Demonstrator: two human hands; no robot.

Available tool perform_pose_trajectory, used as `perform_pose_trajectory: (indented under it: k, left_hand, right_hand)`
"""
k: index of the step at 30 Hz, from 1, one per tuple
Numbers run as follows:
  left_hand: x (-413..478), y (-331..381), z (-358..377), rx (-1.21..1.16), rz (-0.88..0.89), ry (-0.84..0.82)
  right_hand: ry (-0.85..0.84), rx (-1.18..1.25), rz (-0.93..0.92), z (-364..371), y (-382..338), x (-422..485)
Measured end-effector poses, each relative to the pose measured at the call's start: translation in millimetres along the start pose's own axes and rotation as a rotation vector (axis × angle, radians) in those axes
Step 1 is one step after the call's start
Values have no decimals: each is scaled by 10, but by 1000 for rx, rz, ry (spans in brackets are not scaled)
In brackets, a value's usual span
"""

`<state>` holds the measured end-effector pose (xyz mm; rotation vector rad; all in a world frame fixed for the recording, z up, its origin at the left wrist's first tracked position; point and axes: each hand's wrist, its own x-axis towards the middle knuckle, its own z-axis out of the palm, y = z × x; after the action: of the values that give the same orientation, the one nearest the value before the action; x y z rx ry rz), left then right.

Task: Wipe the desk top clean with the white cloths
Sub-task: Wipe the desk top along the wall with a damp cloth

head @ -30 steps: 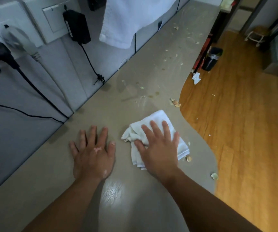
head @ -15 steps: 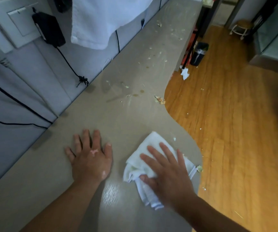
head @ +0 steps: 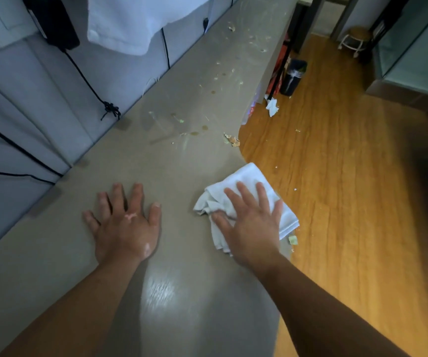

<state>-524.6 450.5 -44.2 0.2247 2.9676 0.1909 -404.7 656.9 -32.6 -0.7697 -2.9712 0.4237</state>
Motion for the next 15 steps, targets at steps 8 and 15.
perform_pose_trajectory:
  k: [8,15]
  left_hand:
    - [-13,14,-19,1,4,2]
    - [2,5,-12,13,1,-4]
  right_hand:
    - [90,-14,-327,124,415,-1239]
    - [67,19,-147,31,549,-687]
